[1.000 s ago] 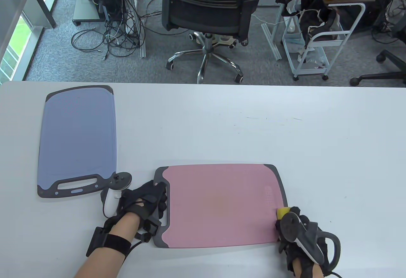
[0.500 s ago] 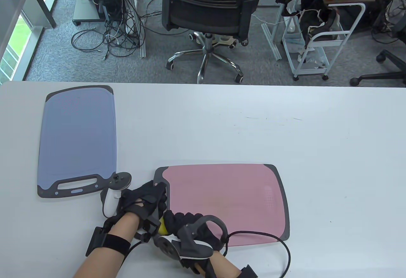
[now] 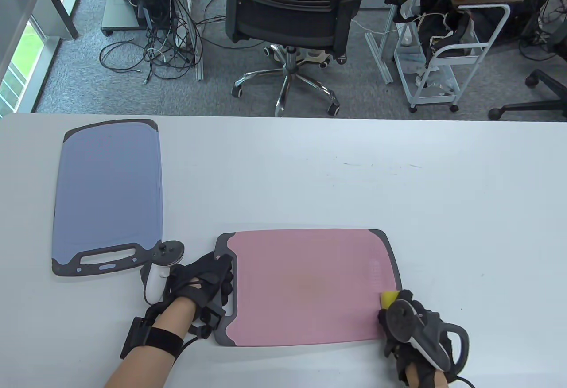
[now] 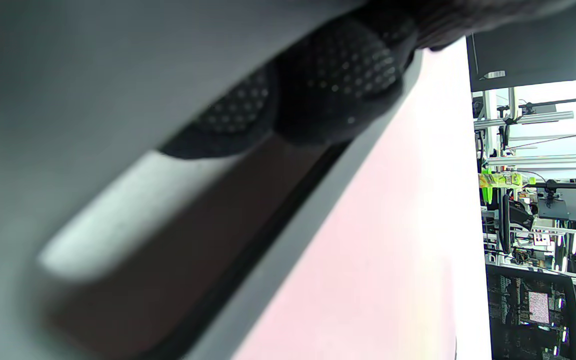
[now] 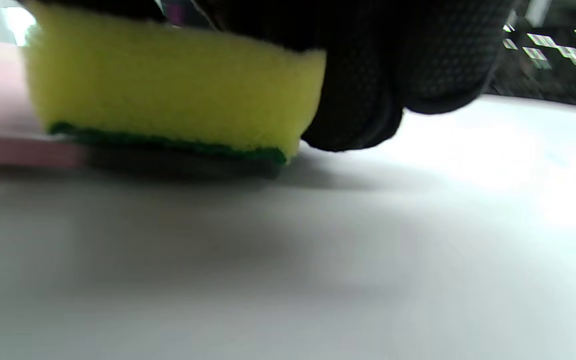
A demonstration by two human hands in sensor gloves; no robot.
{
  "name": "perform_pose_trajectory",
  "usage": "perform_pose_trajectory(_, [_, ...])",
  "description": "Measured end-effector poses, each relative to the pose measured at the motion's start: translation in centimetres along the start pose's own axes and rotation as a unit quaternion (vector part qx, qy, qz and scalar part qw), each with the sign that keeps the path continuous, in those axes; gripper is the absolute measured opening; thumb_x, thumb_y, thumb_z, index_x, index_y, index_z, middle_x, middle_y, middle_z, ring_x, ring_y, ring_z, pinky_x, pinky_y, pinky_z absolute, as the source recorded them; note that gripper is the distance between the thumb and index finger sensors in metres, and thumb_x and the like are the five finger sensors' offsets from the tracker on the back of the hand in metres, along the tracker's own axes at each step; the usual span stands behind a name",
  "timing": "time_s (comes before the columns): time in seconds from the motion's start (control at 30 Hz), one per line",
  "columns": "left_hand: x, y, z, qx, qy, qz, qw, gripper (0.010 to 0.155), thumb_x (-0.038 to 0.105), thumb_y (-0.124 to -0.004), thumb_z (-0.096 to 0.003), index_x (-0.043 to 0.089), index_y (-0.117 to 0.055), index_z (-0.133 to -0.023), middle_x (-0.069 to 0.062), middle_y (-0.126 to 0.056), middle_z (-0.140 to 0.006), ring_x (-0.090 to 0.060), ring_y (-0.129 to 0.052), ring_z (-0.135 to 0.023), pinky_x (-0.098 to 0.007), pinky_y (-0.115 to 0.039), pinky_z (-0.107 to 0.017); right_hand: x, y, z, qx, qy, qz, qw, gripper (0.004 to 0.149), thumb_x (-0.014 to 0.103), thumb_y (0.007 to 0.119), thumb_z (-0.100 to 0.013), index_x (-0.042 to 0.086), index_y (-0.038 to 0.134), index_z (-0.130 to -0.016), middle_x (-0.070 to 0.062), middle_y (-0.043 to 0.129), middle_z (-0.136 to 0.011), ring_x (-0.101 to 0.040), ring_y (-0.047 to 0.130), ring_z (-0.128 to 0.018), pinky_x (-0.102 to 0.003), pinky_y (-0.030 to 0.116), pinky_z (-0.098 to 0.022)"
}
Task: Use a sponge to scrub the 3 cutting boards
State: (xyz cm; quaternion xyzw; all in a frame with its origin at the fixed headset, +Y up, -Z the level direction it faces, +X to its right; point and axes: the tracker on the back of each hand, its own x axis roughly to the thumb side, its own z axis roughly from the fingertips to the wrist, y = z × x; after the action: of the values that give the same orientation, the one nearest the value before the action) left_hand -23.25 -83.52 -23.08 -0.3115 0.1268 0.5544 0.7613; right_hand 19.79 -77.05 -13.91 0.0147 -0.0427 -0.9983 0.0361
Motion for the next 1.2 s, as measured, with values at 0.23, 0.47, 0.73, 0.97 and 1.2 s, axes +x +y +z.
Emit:
perform_pose_trajectory(0.23, [0.0, 0.0, 0.0, -0.005, 0.002, 0.005, 1.0, 0.054, 0.057, -0.072, -0.0571, 0.016, -0.073, -0.092, 0.01, -0.097, -0.063, 0.0, -0.109, -0.037, -0.027, -0.102, -0.031, 21.3, -2.6, 1.4, -0.024, -0.302, 0.001, 0.953, 0.073, 0.058, 0.071, -0.048, 0.009, 0.063, -0.102, -0.014, 0.082, -0.079, -0.024, 0.091, -0.057, -0.044, 0.079, -0.048])
perform_pose_trajectory(0.47, [0.0, 0.1, 0.0, -0.011, 0.003, 0.011, 1.0, 0.054, 0.057, -0.072, -0.057, 0.015, -0.072, -0.092, 0.009, -0.097, -0.064, -0.001, -0.109, -0.038, -0.028, -0.102, -0.032, 21.7, -3.0, 1.5, -0.007, -0.299, 0.019, 0.954, 0.072, 0.057, 0.072, -0.047, 0.015, 0.061, -0.104, -0.01, 0.082, -0.083, -0.025, 0.092, -0.06, -0.045, 0.079, -0.049])
perform_pose_trajectory(0.73, [-0.1, 0.1, 0.0, 0.0, 0.002, 0.003, 1.0, 0.054, 0.058, -0.072, -0.0572, 0.016, -0.073, -0.092, 0.01, -0.097, -0.063, 0.0, -0.109, -0.037, -0.027, -0.102, -0.031, -2.1, 0.5, 1.2, 0.031, 0.062, -0.025, 0.997, 0.072, 0.054, 0.073, -0.048, 0.01, 0.062, -0.103, -0.013, 0.082, -0.081, -0.028, 0.091, -0.058, -0.048, 0.077, -0.048])
perform_pose_trajectory(0.97, [0.0, 0.1, 0.0, -0.004, 0.003, 0.008, 1.0, 0.054, 0.057, -0.072, -0.0575, 0.015, -0.073, -0.092, 0.01, -0.097, -0.063, 0.0, -0.109, -0.037, -0.027, -0.102, -0.031, 5.3, -0.6, 0.3, -0.009, -0.101, -0.004, 0.995, 0.073, 0.056, 0.073, -0.048, 0.007, 0.065, -0.101, -0.014, 0.085, -0.077, -0.025, 0.093, -0.055, -0.045, 0.08, -0.046])
perform_pose_trajectory(1.2, [-0.1, 0.2, 0.0, -0.008, 0.008, 0.018, 1.0, 0.053, 0.057, -0.074, -0.057, 0.016, -0.073, -0.091, 0.01, -0.097, -0.063, -0.001, -0.109, -0.037, -0.027, -0.102, -0.031, 23.5, -2.8, 2.3, -0.043, -0.337, 0.026, 0.94, 0.074, 0.059, 0.071, -0.047, 0.01, 0.063, -0.102, -0.012, 0.083, -0.078, -0.023, 0.092, -0.056, -0.044, 0.08, -0.047])
